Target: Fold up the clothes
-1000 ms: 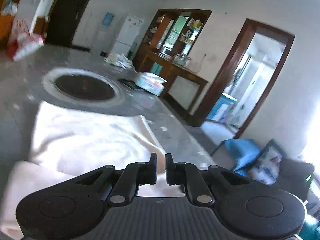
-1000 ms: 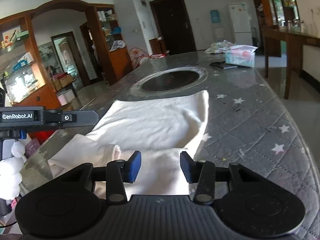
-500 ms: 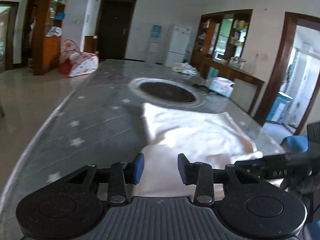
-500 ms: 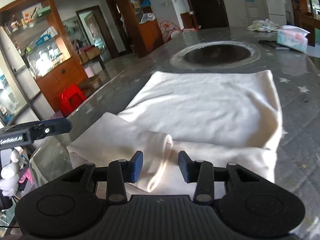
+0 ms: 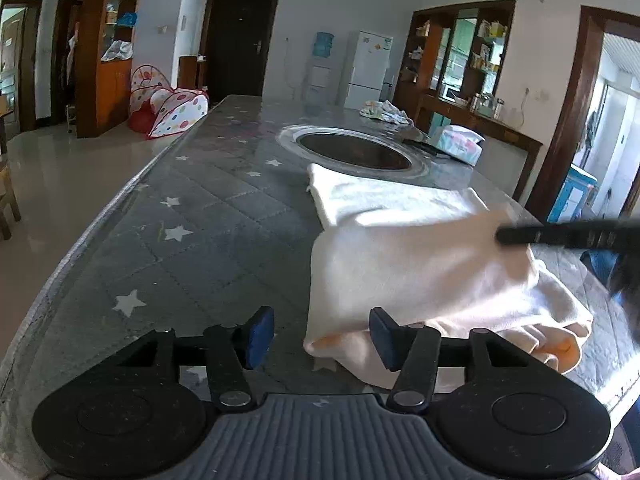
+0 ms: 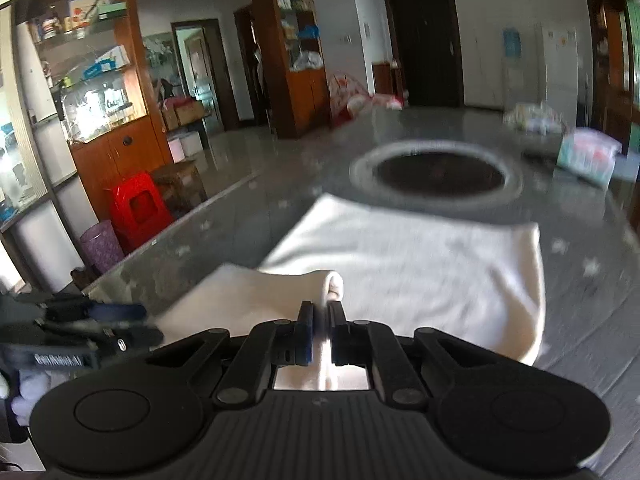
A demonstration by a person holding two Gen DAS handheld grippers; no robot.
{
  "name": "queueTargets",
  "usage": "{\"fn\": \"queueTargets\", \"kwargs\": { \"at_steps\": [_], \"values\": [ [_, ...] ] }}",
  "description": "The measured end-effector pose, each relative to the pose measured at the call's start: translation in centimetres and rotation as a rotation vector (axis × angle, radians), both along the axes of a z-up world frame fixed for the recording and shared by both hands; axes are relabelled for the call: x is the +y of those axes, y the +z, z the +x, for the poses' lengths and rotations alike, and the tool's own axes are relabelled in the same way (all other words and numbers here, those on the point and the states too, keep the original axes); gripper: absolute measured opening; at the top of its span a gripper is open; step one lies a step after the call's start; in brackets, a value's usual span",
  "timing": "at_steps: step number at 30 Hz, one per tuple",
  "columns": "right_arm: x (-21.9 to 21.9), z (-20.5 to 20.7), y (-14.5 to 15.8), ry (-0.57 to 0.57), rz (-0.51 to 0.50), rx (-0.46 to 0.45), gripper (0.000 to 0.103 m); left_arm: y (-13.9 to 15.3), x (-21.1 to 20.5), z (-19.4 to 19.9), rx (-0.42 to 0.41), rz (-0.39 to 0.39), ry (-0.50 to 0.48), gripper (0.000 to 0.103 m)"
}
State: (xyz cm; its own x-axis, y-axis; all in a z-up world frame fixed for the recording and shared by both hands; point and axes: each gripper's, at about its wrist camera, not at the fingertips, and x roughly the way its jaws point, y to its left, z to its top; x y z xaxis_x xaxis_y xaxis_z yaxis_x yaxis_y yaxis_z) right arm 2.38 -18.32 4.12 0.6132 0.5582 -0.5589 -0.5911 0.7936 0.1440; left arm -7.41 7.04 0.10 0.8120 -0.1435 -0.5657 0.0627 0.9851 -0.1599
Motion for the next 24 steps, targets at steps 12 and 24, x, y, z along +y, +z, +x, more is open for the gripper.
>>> {"fn": "queueTargets", "kwargs": {
  "at_steps": [12, 24],
  "values": [
    [-1.3, -1.0, 6.1, -0.006, -0.038, -0.174, 0.006, -1.2, -3.3, -0.4, -0.041, 0.186, -0.080, 0.058],
    [-4.8, -0.3, -0.5, -0.177, -0.088, 0.027, 0.009, -1.4, -3.0, -0.5, -0.029, 0.203, -0.108, 0.043]
  ]
}}
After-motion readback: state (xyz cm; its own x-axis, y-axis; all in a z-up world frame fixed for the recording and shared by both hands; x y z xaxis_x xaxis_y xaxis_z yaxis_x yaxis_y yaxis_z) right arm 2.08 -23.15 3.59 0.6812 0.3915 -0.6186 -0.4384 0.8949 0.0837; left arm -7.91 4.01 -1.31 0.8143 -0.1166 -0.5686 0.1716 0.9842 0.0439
